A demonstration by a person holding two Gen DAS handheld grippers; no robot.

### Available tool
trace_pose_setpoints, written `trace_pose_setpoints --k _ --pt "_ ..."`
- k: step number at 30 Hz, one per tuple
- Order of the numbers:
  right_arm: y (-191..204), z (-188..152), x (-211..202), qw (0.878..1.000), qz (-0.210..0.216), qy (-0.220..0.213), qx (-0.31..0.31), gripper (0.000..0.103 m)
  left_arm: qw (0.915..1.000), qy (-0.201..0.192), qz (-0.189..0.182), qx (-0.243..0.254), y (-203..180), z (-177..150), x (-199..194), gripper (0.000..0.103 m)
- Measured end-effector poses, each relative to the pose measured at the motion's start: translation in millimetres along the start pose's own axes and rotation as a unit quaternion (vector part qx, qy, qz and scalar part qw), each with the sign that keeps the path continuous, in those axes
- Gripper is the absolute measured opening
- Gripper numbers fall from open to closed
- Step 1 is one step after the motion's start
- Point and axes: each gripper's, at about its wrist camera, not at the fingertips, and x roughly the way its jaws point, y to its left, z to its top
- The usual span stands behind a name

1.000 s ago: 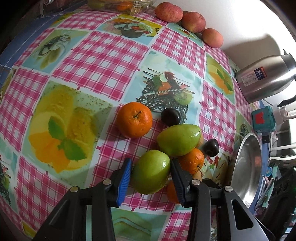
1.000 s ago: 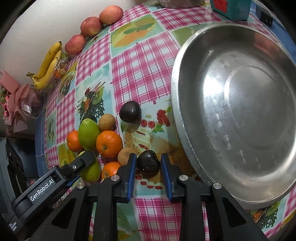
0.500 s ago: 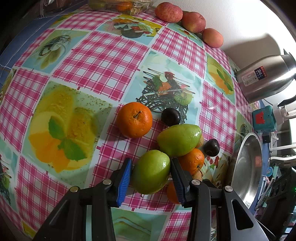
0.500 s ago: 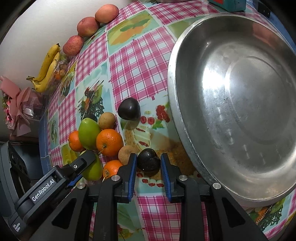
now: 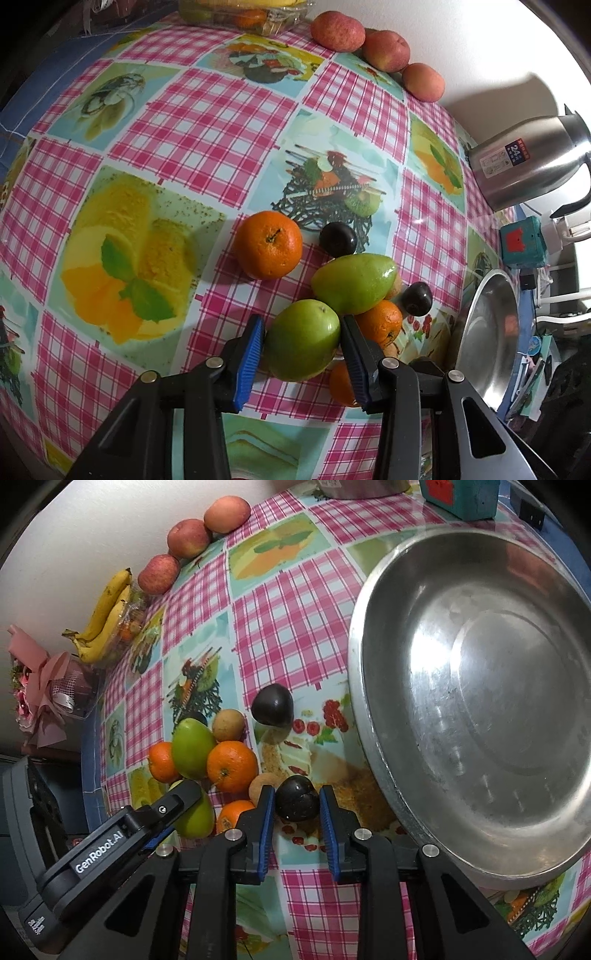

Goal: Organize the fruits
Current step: 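Lift the green apple with the left tool while the right tool lifts the plum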

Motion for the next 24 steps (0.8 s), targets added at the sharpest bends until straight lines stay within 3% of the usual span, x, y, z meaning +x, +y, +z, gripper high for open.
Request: trace_pose_setpoints --k 13,24 --pt "15 3 -23 0.999 0.017 -0.033 -0.020 0.025 0.9998 -0.018 -0.001 0.011 -5 1 -11 0.043" --pt "12 2 -23 0.999 0.020 -0.031 -0.018 0.025 0.9995 0.007 0.027 0.014 -3 -2 14 0.043"
